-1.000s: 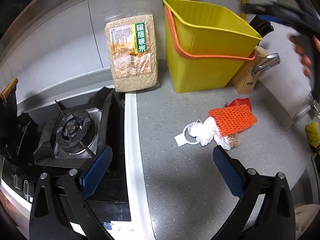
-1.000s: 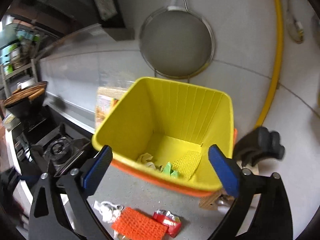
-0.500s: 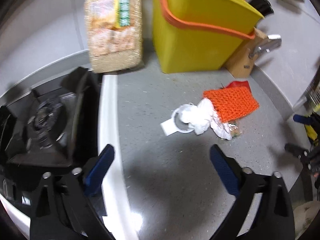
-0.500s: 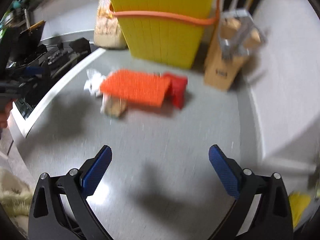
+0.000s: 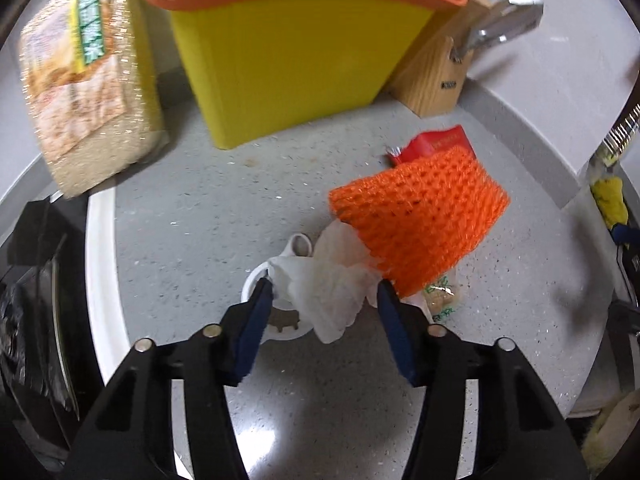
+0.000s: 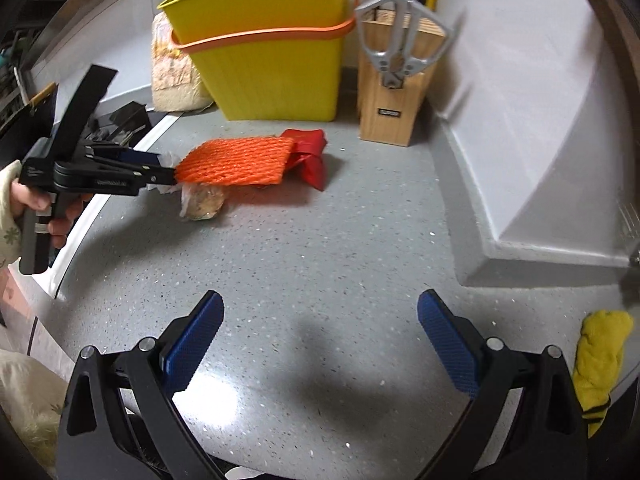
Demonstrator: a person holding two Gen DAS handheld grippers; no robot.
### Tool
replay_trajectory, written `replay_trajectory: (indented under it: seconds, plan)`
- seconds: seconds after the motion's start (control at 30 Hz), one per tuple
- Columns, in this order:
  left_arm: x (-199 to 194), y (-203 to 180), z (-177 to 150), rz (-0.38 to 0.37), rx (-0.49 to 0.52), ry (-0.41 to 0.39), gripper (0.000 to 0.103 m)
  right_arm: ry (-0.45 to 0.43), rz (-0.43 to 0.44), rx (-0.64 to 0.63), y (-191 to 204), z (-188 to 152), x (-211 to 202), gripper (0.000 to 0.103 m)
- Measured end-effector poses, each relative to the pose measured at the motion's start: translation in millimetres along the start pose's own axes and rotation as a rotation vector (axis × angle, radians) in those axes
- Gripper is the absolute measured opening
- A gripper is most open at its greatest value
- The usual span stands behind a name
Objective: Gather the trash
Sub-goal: 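Reach the left gripper to the second white tissue and grasp it, then grasp the red packet with the right gripper while the left gripper holds the tissue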
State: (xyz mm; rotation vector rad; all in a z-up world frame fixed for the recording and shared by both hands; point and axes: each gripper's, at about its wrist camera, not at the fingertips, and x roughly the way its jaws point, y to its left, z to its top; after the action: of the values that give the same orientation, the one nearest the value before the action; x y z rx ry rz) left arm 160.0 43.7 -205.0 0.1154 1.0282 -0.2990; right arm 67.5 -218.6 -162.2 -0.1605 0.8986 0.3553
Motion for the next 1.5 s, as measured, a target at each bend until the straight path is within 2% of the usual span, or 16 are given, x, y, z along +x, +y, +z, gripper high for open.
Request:
replay_trajectory:
  seconds: [0.03, 0.1, 0.2, 0.27, 0.37, 0.43, 0.5, 0.63, 0.8, 1.03, 1.1, 1.17, 1.23, 1.3, 1.5]
  plan:
    - [1.8, -0.7, -0.4, -0.002, 0.006, 0.005, 0.044, 0.0, -0.004, 0.008, -1.6, -1.6, -0.7, 0.095]
    - [6.8, -1.1, -1.7, -0.008, 0.01, 0.025, 0.022, 0.002, -0.01, 0.028, -5.5, -4.8, -1.9, 0.095]
    - [5.3, -1.1, -5.2, 0.011, 0.018, 0.021, 0.017, 0.006, -0.017, 0.039, -8.5, -7.2, -1.3, 0.095]
    - [-6.4, 3.0, -6.4, 0.002, -0.017, -0.007, 0.017, 0.006, -0.018, 0.04, -9.5, -6.6, -1.6, 0.095]
    - [-49.5, 18.4, -17.5, -0.082, -0.125, -0.124, 0.017, 0.001, -0.015, 0.047, -9.8, -5.7, -2.2, 0.095]
    - [-63.3, 26.1, -29.2, -0.099, -0.165, -0.149, 0.017, 0.01, -0.002, 0.061, -10.6, -6.6, 0.0, 0.095]
    - [-72.5, 33.0, -46.0, -0.102, -0.201, -0.146, 0.017, 0.021, 0.012, 0.061, -8.2, -6.2, 4.3, 0.095]
    - [-77.6, 31.5, -70.2, -0.07, -0.204, -0.121, 0.017, 0.023, 0.046, 0.032, 3.8, 0.8, 10.9, 0.095]
    - [-88.5, 33.4, -98.9, -0.027, -0.265, -0.108, 0.017, 0.029, 0.107, -0.014, 22.5, 15.3, 22.6, 0.095]
    - [-98.8, 35.1, -119.8, 0.022, -0.288, -0.095, 0.017, 0.021, 0.166, -0.05, 43.9, 47.3, 41.3, 0.095]
    - [-101.1, 36.0, -123.8, 0.023, -0.297, -0.097, 0.017, -0.007, 0.181, -0.073, 50.4, 61.5, 42.5, 0.095]
    - [-104.1, 35.6, -126.7, 0.025, -0.304, -0.102, 0.017, -0.048, 0.143, -0.093, 52.3, 79.5, 48.2, 0.095]
    - [-107.1, 34.5, -128.9, 0.023, -0.311, -0.108, 0.017, -0.056, 0.111, -0.039, 43.6, 93.2, 60.0, 0.095]
    - [-109.9, 33.3, -132.1, 0.019, -0.316, -0.111, 0.017, -0.044, 0.075, 0.035, 28.2, 107.9, 79.4, 0.095]
    - [-116.4, 29.4, -136.8, 0.019, -0.324, -0.117, 0.017, 0.042, 0.017, 0.083, 14.2, 133.4, 130.9, 0.095]
